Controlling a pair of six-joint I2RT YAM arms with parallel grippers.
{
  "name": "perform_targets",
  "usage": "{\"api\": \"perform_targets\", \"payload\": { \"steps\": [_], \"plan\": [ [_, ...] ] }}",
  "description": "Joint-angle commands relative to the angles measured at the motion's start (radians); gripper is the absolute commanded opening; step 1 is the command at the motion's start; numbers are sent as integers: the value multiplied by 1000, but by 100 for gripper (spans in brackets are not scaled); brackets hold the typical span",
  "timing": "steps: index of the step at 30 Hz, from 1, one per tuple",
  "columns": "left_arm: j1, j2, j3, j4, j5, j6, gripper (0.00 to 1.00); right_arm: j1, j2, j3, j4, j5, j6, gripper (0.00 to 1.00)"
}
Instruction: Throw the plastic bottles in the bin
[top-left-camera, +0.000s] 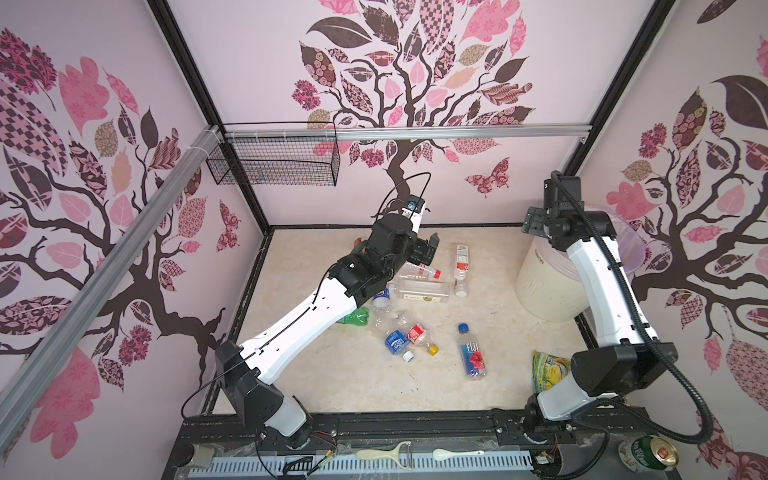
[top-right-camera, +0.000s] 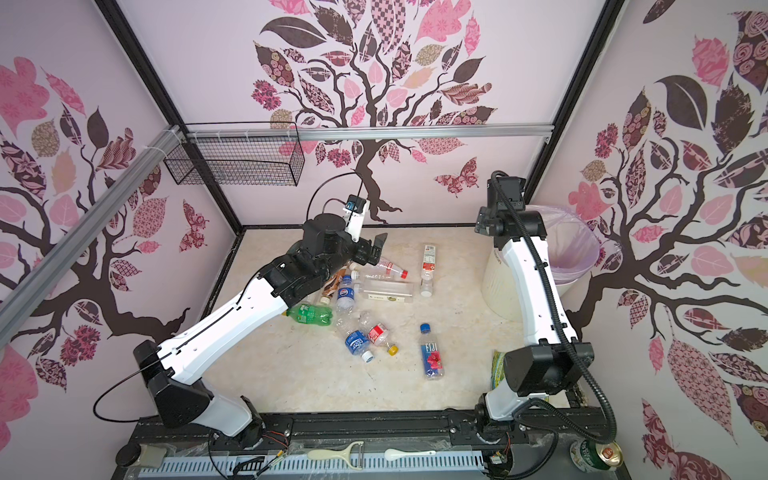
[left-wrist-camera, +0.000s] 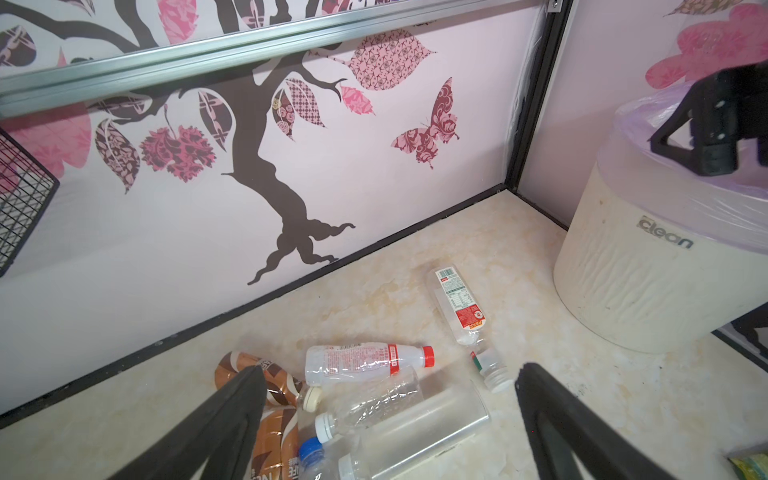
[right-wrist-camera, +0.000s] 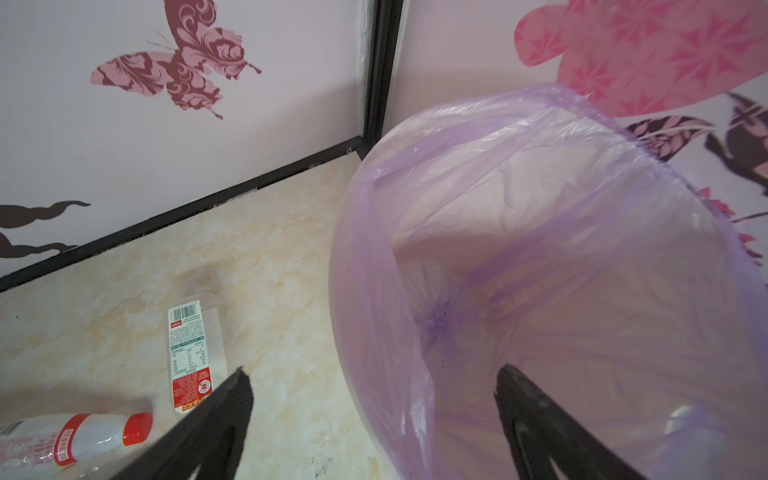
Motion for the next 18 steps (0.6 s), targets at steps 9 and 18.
{"api": "perform_targets", "payload": {
  "steps": [9, 18],
  "plan": [
    [-27, -28, -50, -28, 122, 53, 98, -6, 104, 69, -53, -25, -48, 79],
    [-28, -24, -68, -99, 162, 141, 98, -6, 155, 74, -37, -47, -72, 65]
  ]
}}
